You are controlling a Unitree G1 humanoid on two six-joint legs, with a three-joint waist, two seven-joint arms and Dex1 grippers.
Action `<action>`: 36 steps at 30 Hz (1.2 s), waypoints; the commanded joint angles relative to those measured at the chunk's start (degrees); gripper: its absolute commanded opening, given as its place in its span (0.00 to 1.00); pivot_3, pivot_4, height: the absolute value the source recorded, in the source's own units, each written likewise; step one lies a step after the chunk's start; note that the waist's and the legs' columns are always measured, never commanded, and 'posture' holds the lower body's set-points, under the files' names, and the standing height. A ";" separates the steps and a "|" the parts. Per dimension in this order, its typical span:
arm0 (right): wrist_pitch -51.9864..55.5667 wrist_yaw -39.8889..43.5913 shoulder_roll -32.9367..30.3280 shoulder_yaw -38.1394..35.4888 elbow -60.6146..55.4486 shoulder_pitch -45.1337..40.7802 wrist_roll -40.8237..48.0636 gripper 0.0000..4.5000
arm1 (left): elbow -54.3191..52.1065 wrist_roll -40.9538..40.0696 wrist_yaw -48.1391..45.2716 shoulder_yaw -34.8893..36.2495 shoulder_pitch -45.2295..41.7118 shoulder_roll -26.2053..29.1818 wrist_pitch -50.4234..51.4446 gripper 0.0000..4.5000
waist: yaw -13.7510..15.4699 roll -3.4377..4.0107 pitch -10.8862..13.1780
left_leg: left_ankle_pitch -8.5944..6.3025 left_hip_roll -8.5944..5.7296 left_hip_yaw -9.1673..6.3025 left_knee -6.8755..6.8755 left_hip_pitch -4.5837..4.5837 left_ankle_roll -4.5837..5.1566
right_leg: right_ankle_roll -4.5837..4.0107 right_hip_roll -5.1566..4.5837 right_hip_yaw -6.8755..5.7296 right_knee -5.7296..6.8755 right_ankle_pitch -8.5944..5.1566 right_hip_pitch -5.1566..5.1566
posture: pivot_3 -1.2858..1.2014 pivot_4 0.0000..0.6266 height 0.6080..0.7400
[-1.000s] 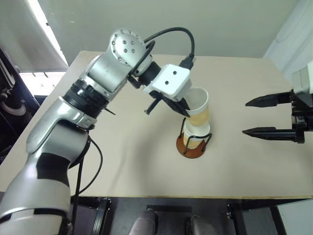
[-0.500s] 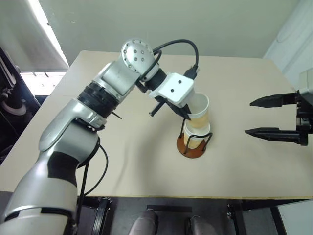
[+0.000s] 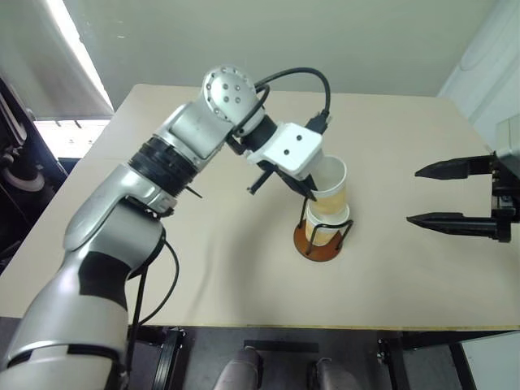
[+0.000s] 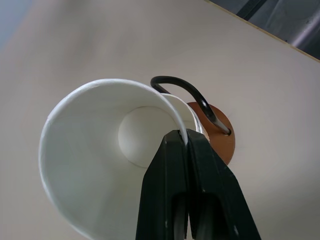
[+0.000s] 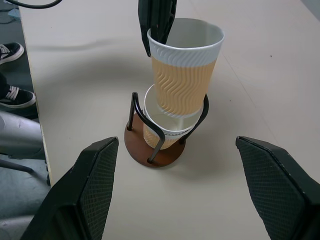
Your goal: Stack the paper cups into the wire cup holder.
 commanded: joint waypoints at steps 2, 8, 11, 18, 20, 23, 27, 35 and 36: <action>-0.53 -0.46 -1.42 -1.70 -0.27 -0.23 0.09 0.85 | -1.42 -1.23 -1.78 -0.11 -1.84 0.43 -0.13 0.30 | 0.00 0.00 0.00 | 0.00 0.00 0.00 0.00 0.00 0.00 | 0.00 0.00 0.00 0.00 0.00 0.00 | 0.52 0.24 1.00; -0.64 -0.57 -1.47 -1.62 -0.25 -0.14 0.04 0.85 | -0.51 -1.01 -1.78 0.57 -1.94 -0.19 -0.48 0.77 | 0.00 0.00 0.00 | 0.00 0.00 0.00 0.01 0.00 0.00 | 0.00 0.00 0.00 0.01 0.00 0.00 | 0.52 0.24 1.00; -1.01 -0.85 -1.33 -1.04 0.05 -0.48 -0.08 0.85 | 0.61 -0.65 -1.78 3.18 -1.88 -1.41 0.10 1.00 | 0.03 0.00 0.00 | 0.00 0.00 0.00 0.01 0.00 0.01 | 0.00 0.00 0.00 0.01 0.00 0.00 | 0.52 0.24 1.00; -3.40 -4.06 1.28 2.36 2.08 -1.52 -1.39 0.85 | 1.74 0.45 1.25 15.33 0.82 -1.99 6.17 1.00 | -0.02 0.00 0.00 | 0.00 0.00 0.05 0.03 0.03 0.02 | 0.04 0.01 0.02 0.03 0.00 0.00 | 0.52 0.24 1.00; -4.83 -6.17 3.08 4.02 3.80 -1.98 -2.94 0.85 | -0.02 -0.73 3.03 19.22 2.80 -1.16 10.56 1.00 | -0.10 0.03 -0.02 | 0.01 0.01 0.06 0.04 0.05 0.04 | 0.05 0.01 0.03 0.05 -0.01 0.00 | 0.52 0.24 1.00; -6.21 -10.87 8.56 6.81 7.82 -3.78 -4.68 0.85 | -5.13 -3.15 8.83 26.29 8.43 0.56 18.48 1.00 | -0.38 0.06 -0.04 | 0.04 0.01 0.11 0.07 0.13 0.08 | 0.07 0.03 0.06 0.12 0.00 0.02 | 0.52 0.24 1.00; -9.61 -20.40 19.70 10.17 15.49 -7.23 -9.42 0.85 | -9.60 -4.04 21.53 35.63 18.87 2.04 26.09 1.00 | -0.63 0.08 -0.06 | 0.06 0.02 0.12 0.39 0.12 0.11 | 0.10 0.06 0.06 0.30 0.02 0.02 | 0.52 0.24 1.00; -18.91 -39.73 36.74 11.50 35.49 -12.17 -22.73 0.85 | -20.97 0.74 48.40 45.39 38.70 -1.51 32.84 1.00 | -0.73 0.13 -0.08 | 0.14 -0.03 0.11 0.71 0.63 0.22 | 0.11 0.02 0.07 0.61 0.05 0.44 | 0.52 0.24 1.00; -20.37 -42.14 38.31 11.50 37.81 -12.66 -24.38 0.85 | -21.14 1.46 51.83 46.33 39.84 -2.31 33.45 1.00 | -0.66 0.14 -0.09 | 0.14 -0.03 0.11 0.76 0.64 0.22 | 0.09 0.02 0.07 0.62 0.06 0.45 | 0.52 0.24 1.00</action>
